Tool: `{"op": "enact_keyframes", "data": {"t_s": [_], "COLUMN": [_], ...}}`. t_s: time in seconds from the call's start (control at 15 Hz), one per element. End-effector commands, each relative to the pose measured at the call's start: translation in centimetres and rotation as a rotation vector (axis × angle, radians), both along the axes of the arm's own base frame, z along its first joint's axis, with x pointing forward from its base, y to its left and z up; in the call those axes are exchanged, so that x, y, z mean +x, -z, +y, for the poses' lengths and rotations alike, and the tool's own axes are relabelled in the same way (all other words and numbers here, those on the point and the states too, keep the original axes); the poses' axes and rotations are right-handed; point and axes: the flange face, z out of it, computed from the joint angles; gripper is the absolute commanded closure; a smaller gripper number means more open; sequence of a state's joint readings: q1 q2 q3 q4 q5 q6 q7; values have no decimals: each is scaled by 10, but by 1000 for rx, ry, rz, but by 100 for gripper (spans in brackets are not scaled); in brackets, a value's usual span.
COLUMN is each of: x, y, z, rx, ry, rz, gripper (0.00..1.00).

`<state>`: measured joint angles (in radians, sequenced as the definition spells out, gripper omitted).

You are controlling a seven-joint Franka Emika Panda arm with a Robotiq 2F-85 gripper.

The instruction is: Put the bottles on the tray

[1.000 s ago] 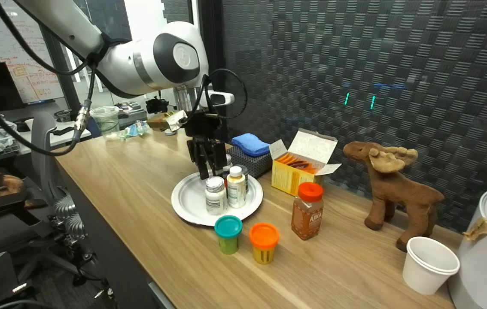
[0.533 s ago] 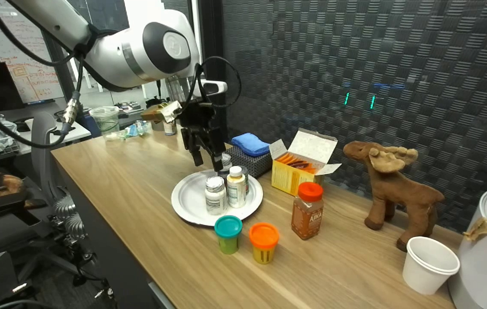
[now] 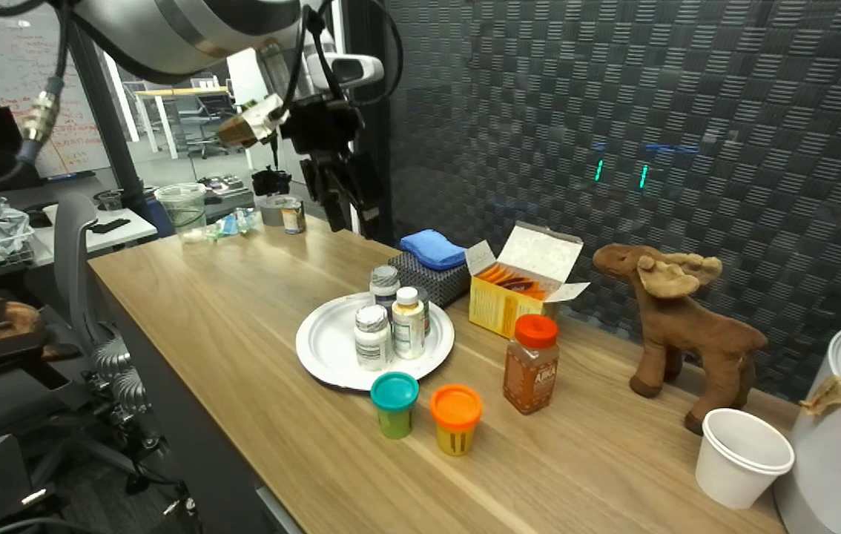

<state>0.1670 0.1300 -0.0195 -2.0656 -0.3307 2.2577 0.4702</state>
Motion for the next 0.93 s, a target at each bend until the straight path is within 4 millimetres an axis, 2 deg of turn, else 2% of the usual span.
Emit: {"op": "enact_keyframes", "data": {"t_s": [0.0,0.13,0.33,0.87], "x": [-10,-10,-15,-50], "y": [-46,-57,-55,1], "z": [-47,-74,-105,-155], "rx": [91,142,208,324], "ry": [39,77,178,463], "rz": [10,30,35,45], "gripper": [0,0,0,0]}}
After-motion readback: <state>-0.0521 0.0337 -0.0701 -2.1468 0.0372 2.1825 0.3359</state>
